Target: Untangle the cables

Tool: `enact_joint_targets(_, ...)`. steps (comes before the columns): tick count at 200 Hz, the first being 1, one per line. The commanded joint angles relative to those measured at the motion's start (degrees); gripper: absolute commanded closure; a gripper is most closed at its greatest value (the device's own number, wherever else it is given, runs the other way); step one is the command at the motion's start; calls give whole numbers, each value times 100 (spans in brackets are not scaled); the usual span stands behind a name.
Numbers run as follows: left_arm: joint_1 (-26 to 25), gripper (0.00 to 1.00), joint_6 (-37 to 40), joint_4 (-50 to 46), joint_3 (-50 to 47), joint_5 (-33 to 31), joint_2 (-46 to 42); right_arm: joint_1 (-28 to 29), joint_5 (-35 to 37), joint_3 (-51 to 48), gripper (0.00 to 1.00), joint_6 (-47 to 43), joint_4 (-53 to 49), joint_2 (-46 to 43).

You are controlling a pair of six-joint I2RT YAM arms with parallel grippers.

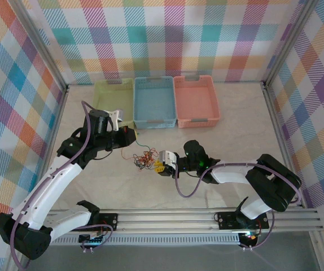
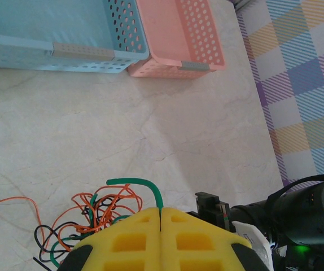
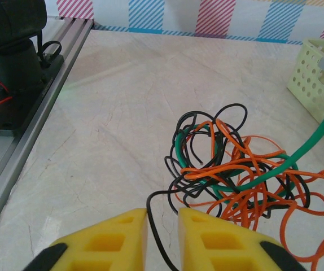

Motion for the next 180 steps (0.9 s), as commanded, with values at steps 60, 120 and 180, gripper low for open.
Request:
enact_joint_targets(60,-74,100,-17,-94,261,-253,5,62,209,-81,100,-97,263,-121)
enact_joint_targets(120,275,100,-165,-1332,396,-3214,-182,-151,2587,-872,100,494,1704,-694)
enact_joint_targets(180,809,100,-30,-1936,554,-3765,-941,-1358,4908,-1433,100,2282,1640,-1393)
